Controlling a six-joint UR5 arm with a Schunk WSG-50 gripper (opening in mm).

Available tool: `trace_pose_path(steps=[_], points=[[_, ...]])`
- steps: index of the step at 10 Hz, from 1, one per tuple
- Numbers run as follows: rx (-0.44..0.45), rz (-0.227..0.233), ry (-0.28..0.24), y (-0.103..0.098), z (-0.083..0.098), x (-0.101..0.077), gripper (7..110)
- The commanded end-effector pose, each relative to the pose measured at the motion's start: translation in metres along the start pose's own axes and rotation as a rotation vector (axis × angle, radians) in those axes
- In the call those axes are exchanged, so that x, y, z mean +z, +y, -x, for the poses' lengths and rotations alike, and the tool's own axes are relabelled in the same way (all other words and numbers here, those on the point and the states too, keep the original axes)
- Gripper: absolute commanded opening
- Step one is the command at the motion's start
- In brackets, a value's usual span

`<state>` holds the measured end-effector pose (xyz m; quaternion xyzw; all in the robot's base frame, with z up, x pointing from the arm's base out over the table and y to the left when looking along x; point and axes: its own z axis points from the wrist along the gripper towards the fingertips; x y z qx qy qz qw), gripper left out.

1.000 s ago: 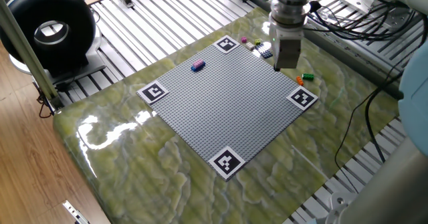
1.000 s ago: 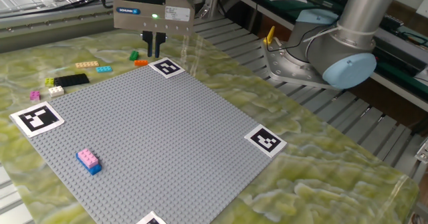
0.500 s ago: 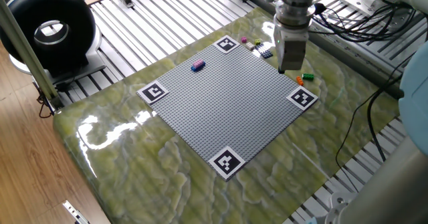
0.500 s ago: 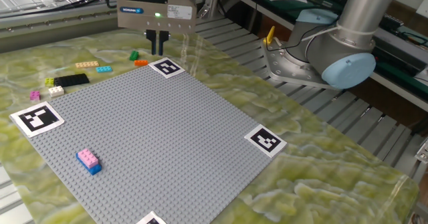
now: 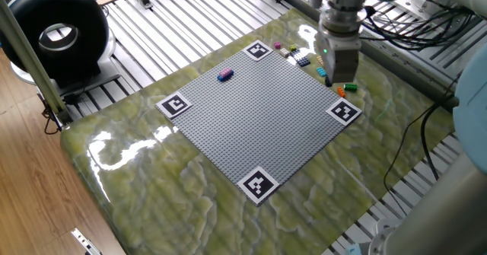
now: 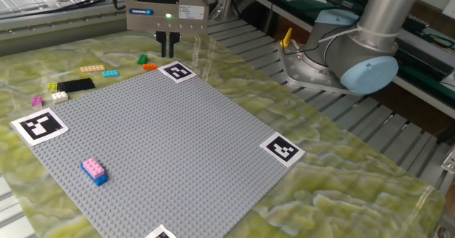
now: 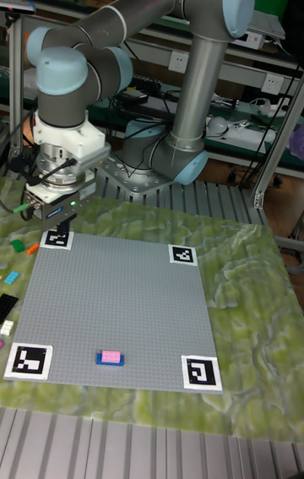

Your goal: Stack small Lego blocks one on top of the other

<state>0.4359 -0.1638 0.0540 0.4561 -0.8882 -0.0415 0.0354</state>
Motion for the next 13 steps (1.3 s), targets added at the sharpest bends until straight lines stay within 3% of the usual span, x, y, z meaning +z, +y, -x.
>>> trace_pose_path(steps=[1, 5, 7, 10, 11, 13], points=[[-0.035, 0.014, -0.003, 0.001, -0.023, 0.007, 7], [-0.109, -0.082, -0.037, -0.023, -0.016, 0.006, 7], [-0.123, -0.11, 0.023, -0.031, -0.04, 0.003, 7], [-0.135, -0.119, 0.001, -0.046, -0.057, 0.008, 7], [-0.143, -0.128, 0.018, -0.05, -0.062, 0.007, 22], [-0.231, -0.161, 0.045, -0.062, -0.065, 0.01, 22]])
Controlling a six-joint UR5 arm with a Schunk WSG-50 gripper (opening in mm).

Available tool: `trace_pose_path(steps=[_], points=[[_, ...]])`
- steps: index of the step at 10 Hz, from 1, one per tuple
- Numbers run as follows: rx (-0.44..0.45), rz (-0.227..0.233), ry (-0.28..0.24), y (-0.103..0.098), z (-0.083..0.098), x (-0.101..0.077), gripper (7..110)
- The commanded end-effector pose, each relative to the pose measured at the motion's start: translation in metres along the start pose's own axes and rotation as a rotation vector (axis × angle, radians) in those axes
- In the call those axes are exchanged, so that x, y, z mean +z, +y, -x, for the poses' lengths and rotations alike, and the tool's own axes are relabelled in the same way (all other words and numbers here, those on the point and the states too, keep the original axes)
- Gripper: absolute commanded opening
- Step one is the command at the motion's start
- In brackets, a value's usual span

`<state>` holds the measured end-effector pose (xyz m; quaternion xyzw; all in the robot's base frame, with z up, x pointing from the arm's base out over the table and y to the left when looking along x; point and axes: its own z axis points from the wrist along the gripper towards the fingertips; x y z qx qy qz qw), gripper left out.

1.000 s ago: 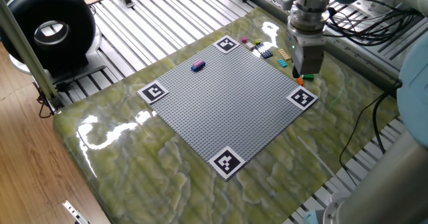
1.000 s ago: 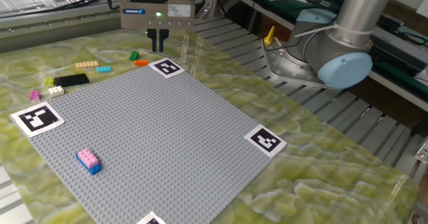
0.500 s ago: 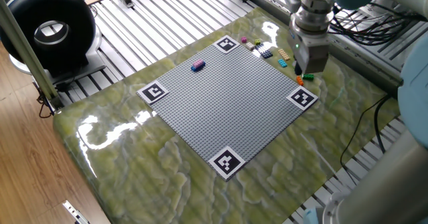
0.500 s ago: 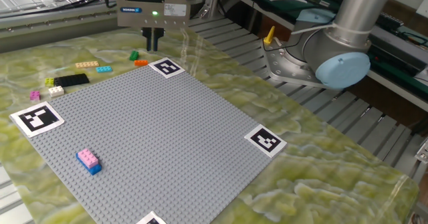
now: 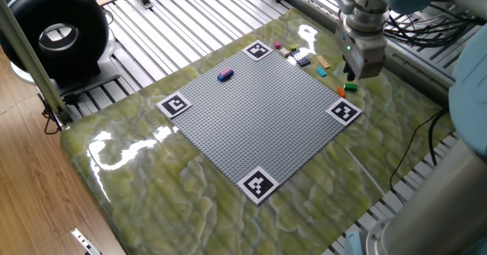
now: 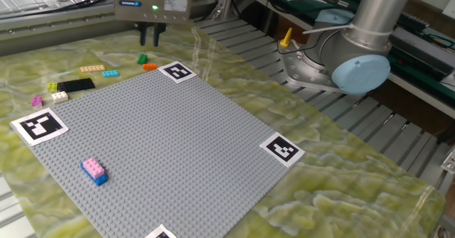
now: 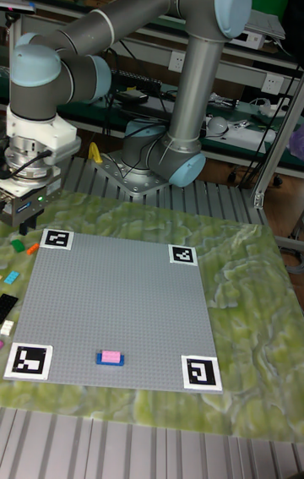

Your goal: Stack small Lego blocks one on top of the other

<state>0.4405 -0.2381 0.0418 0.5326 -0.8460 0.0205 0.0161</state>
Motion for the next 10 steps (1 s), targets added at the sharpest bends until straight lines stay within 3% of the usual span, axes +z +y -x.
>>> trace_pose_path(steps=[1, 4, 5, 6, 8, 10], points=[[-0.123, -0.02, 0.004, -0.01, -0.005, 0.007, 44], [-0.159, -0.032, 0.014, -0.006, -0.001, 0.016, 44], [-0.141, -0.034, 0.006, 0.0, 0.004, 0.023, 22], [-0.142, -0.015, 0.008, 0.008, 0.006, 0.028, 22], [-0.272, 0.033, -0.007, 0.018, 0.011, 0.036, 22], [-0.392, 0.022, 0.034, 0.013, 0.0, 0.038, 22]])
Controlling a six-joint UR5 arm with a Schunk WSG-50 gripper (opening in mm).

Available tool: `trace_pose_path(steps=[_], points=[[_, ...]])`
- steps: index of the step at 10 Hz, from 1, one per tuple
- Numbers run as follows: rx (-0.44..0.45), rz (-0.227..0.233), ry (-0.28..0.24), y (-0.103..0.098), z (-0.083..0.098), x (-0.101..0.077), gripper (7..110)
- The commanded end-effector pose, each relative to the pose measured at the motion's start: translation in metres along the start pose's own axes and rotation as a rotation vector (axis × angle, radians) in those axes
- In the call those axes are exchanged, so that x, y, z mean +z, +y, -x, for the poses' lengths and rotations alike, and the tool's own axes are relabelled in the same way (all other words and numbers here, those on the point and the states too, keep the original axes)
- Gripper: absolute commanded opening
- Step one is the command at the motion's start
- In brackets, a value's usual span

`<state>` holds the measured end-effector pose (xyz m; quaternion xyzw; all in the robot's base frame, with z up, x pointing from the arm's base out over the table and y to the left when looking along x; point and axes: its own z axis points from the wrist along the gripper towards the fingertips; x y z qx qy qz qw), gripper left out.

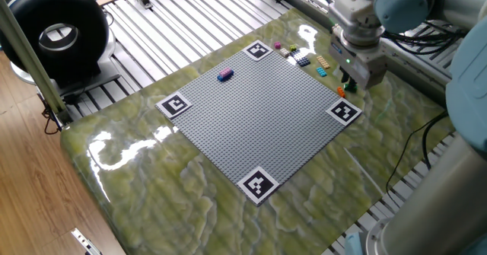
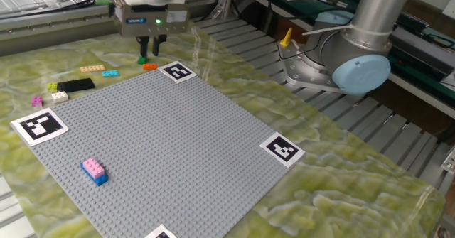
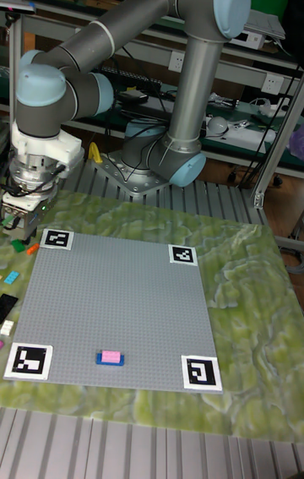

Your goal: Stack small Lego blocks one on top of the other

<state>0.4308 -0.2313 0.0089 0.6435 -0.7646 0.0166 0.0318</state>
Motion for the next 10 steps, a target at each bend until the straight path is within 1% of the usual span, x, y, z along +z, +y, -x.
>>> trace_pose_path(steps=[1, 2, 3, 5, 8, 9, 10], points=[[-0.149, 0.008, -0.003, 0.003, 0.0, 0.006, 22], [-0.168, 0.007, -0.018, 0.003, 0.004, 0.006, 22], [-0.196, 0.008, -0.004, 0.003, 0.0, 0.005, 44], [-0.245, -0.011, -0.003, -0.002, -0.001, 0.003, 44], [-0.327, -0.024, 0.043, -0.008, -0.018, -0.003, 44], [-0.35, -0.014, 0.039, -0.007, -0.023, -0.005, 44], [-0.387, -0.011, 0.021, -0.007, -0.024, -0.007, 44]])
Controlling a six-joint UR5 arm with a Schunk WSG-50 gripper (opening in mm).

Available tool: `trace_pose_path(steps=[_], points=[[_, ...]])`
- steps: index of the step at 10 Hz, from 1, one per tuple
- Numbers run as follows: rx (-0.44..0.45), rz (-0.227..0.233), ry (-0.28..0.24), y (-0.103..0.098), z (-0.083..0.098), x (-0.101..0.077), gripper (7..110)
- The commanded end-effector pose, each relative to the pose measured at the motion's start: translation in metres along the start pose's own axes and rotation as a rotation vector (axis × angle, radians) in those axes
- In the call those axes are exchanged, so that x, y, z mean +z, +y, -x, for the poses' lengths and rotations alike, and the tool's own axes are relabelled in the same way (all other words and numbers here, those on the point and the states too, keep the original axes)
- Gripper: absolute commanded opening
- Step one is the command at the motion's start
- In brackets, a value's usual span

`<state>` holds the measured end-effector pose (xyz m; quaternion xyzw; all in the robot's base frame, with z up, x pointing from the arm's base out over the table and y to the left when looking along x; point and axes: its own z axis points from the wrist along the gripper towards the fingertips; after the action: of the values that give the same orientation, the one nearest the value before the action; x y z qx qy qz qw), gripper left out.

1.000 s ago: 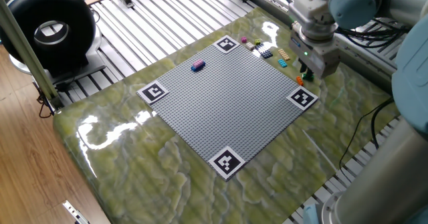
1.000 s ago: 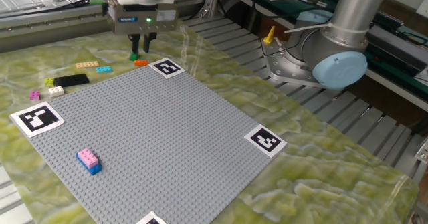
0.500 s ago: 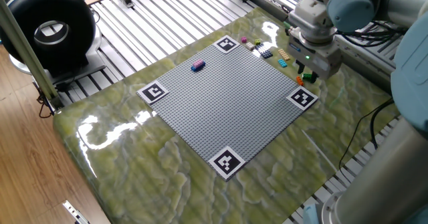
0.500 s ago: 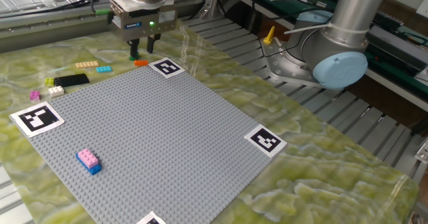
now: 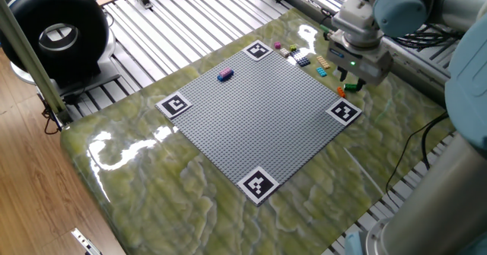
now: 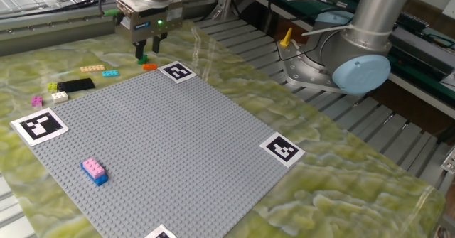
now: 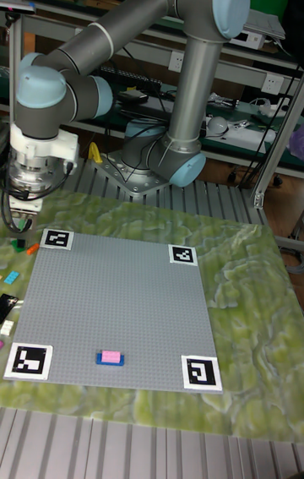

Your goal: Stack small Lego blocks one on top of the other

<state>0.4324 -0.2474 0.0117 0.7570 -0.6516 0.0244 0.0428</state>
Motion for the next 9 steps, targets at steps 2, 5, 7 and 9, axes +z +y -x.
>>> trace_pose_path(steps=[2, 5, 7, 9], points=[[-0.179, -0.046, -0.057, -0.0088, 0.0035, -0.0049, 44], [-0.299, -0.065, -0.027, -0.0139, -0.0003, -0.0038, 44], [-0.341, -0.062, -0.007, -0.0137, -0.0044, -0.0034, 66], [-0.365, -0.058, -0.014, -0.0125, -0.0025, -0.0031, 66]])
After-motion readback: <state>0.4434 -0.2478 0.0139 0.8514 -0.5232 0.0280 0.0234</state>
